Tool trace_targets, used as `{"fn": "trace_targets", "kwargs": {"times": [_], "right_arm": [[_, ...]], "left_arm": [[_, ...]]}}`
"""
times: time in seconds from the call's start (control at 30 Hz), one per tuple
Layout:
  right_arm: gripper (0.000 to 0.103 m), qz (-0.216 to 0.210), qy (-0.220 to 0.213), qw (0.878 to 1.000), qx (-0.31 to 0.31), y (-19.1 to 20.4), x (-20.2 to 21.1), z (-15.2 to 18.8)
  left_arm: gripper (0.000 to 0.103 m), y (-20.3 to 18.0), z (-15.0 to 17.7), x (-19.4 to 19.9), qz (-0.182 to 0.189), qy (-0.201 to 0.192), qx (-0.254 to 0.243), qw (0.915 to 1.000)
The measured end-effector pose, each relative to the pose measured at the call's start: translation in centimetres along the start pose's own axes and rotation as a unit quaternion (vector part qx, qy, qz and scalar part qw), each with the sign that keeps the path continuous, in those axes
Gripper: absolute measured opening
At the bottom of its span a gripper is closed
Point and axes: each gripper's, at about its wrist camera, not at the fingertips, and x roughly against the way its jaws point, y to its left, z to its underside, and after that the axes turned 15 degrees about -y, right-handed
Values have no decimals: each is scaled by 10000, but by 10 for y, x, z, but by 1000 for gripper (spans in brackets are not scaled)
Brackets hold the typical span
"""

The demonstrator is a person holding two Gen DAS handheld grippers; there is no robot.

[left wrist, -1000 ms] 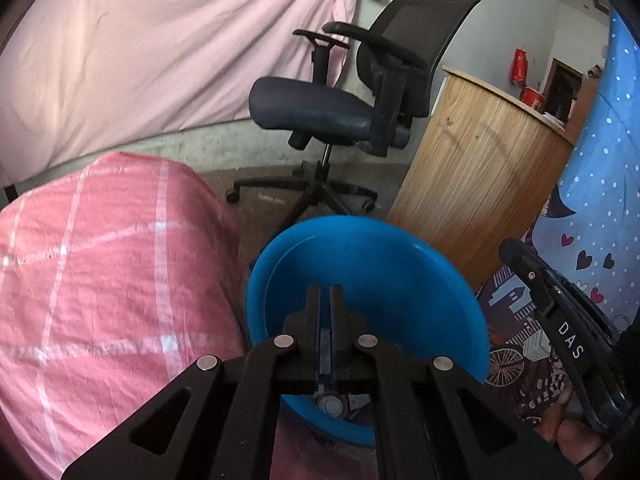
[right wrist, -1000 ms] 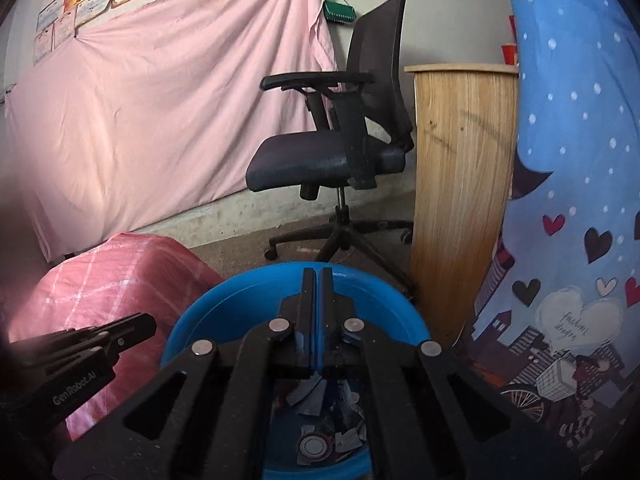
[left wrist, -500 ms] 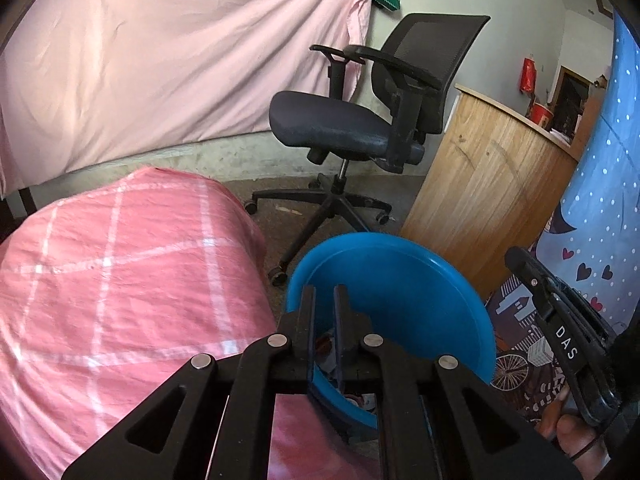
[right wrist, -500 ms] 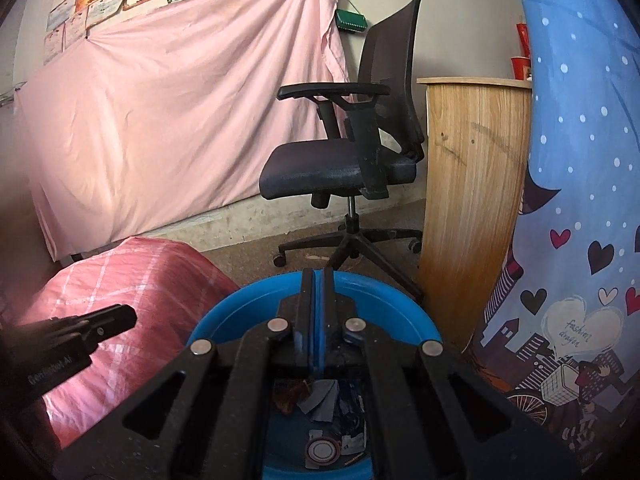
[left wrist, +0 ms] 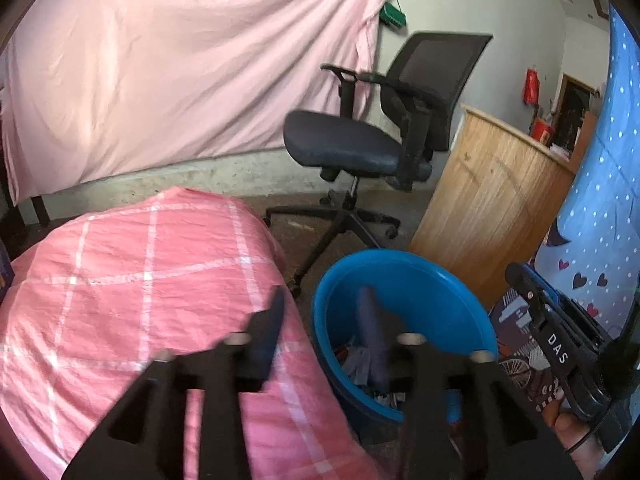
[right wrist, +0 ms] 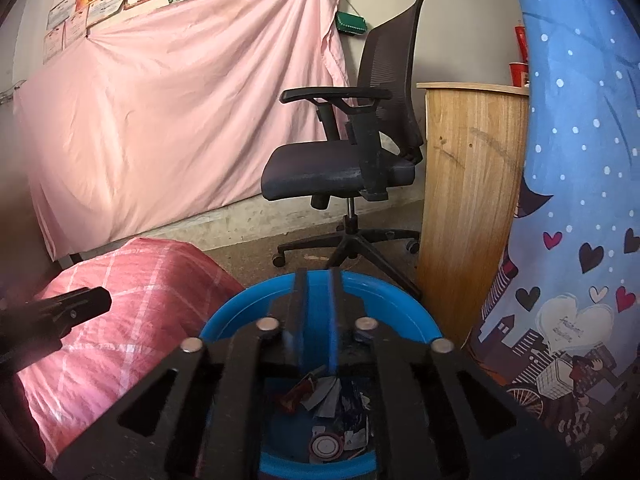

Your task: Collect trash

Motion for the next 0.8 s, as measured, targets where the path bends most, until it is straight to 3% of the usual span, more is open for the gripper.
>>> {"fn": "trace_targets", "kwargs": {"times": [0.07,0.2,0.27,0.33,0.5,0.8], "right_arm": [[64,14,-52,10000,3,4,6,-3],[80,1,-163,9999,26,12,24,-6],[85,12,-200,9998,79,18,34,-5],[88,14,-247,9996,113,23,44,-5],[103,2,-433,9990,125,35,72,-7],[103,-92,-852,9963,112,53,123,-7]], "left_arm": [[44,5,-1,9,-45,-133,19,9999],[60,18,-2,26,-148,-230,-2,9996],[67,26,-2,38,-152,-343,50,9993],[84,34,-2,52,-227,-484,58,9986],[96,48,3,85,-338,-818,13,9961],[100,63,19,137,-511,-1146,-174,9919]]}}
